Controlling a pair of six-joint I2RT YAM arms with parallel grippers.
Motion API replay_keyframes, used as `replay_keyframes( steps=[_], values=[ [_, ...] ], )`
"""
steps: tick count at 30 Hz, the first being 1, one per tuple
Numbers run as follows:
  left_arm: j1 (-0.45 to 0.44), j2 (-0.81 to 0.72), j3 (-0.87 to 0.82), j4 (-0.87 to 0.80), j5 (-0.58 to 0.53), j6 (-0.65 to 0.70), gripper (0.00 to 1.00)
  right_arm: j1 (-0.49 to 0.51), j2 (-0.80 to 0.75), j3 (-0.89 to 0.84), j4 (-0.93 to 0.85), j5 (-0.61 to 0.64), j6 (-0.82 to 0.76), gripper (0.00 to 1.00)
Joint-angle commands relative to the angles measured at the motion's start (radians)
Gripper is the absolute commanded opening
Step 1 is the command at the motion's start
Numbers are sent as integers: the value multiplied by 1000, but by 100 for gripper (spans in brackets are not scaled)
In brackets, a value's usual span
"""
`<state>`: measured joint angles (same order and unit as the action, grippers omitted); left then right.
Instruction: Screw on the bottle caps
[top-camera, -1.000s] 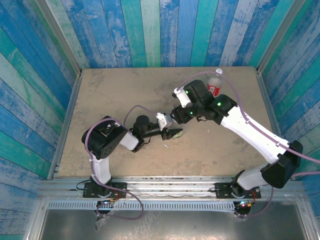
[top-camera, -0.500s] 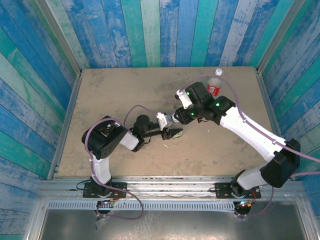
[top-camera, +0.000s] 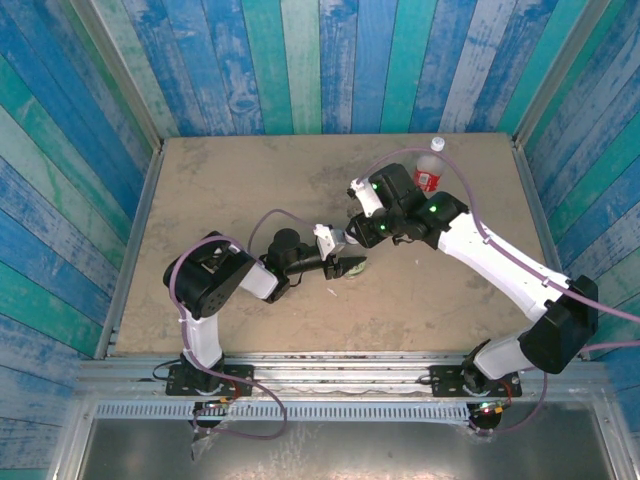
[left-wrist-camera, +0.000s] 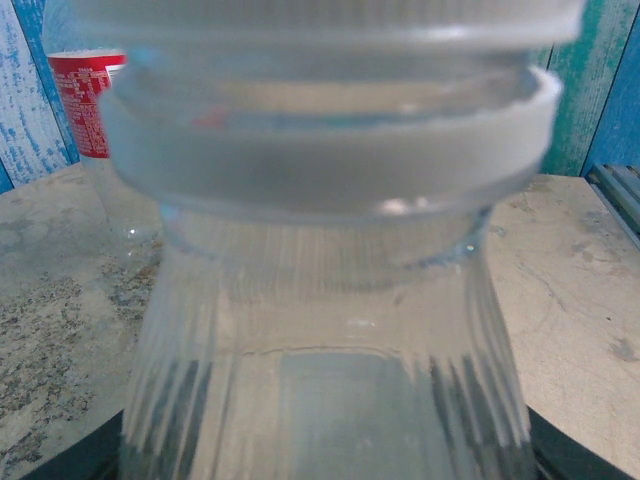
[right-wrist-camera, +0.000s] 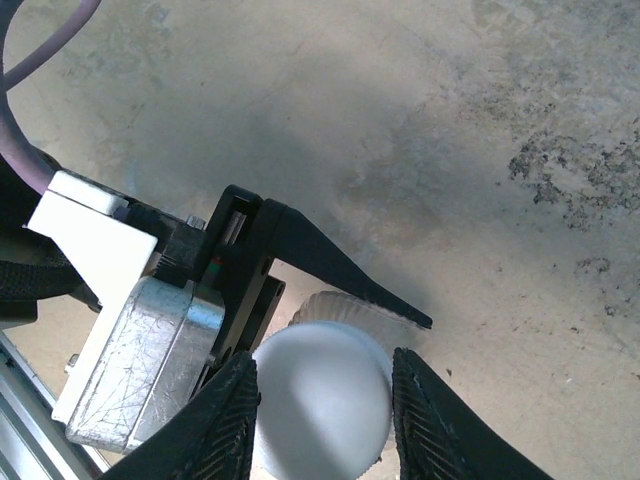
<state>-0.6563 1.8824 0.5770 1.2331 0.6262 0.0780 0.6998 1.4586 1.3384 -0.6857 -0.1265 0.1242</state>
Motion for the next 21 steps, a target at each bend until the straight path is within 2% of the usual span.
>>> replay_keyframes(
  steps=[1,5,9,17,21],
  values=[
    [-3,31,-7,-86,-1,40,58,-5,21,-51,-90,29,17,35],
    [-3,35,-8,-83,1,38,58,-13,2,-49,-87,14,34,28],
    [-3,35,-8,-76,-12,31,58,-39,-17,-68,-86,-52,65,22],
    [-3,43,-2,-89,-22,31,57,-40,-104,-96,-75,-207,106,21],
    [-3,42,5,-107,-19,48,58,-50,-152,-101,-55,-186,116,22]
  ],
)
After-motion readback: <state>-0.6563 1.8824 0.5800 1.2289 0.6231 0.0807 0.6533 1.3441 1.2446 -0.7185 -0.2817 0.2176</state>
